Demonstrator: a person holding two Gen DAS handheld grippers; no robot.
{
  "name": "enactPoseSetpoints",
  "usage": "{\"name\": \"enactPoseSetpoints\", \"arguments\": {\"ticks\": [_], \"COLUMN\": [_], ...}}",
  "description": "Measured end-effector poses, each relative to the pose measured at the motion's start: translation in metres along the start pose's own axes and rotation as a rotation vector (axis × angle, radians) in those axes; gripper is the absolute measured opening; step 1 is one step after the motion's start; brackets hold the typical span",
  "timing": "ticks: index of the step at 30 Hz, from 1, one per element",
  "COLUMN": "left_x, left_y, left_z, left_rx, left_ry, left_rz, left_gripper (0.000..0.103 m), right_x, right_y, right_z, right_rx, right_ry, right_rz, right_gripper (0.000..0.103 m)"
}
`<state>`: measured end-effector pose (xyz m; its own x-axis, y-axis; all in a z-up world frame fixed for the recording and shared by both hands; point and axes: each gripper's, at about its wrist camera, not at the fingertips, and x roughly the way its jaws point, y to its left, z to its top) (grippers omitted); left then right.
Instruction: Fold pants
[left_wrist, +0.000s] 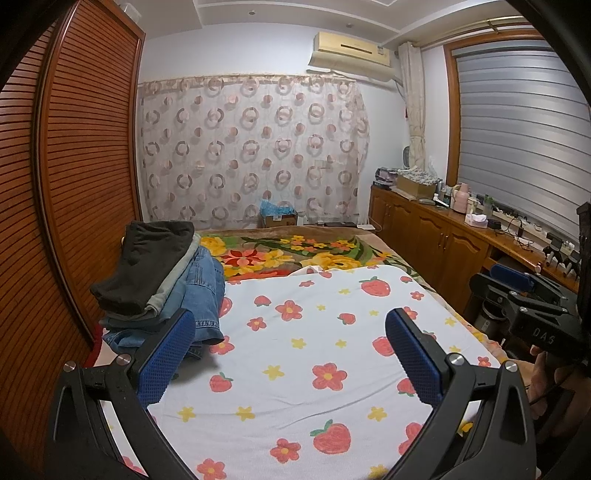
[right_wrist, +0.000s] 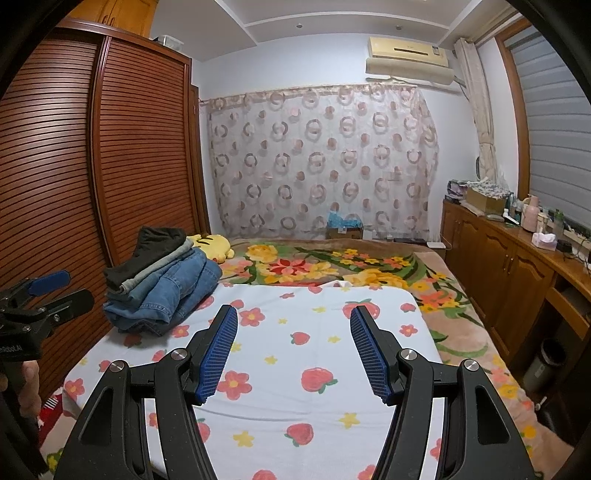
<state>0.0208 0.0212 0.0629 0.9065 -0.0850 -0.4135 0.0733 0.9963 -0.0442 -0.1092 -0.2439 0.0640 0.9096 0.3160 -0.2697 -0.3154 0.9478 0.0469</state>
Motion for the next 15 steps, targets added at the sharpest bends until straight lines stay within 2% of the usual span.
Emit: {"name": "enactPoseSetpoints", "arguments": {"ticks": [15], "left_x": [0.0001], "left_y": [0.0004], "left_z": [-0.0014], "left_rx": [0.000], "left_ry": [-0.001], "left_rz": [0.001], "left_gripper": [0.103], "right_x": [-0.0004], "right_y": [0.0001], "right_z": [0.0001], "right_rx": [0.002], "right_ry": [0.003], "right_rz": [-0.002], "right_gripper": [0.066]}}
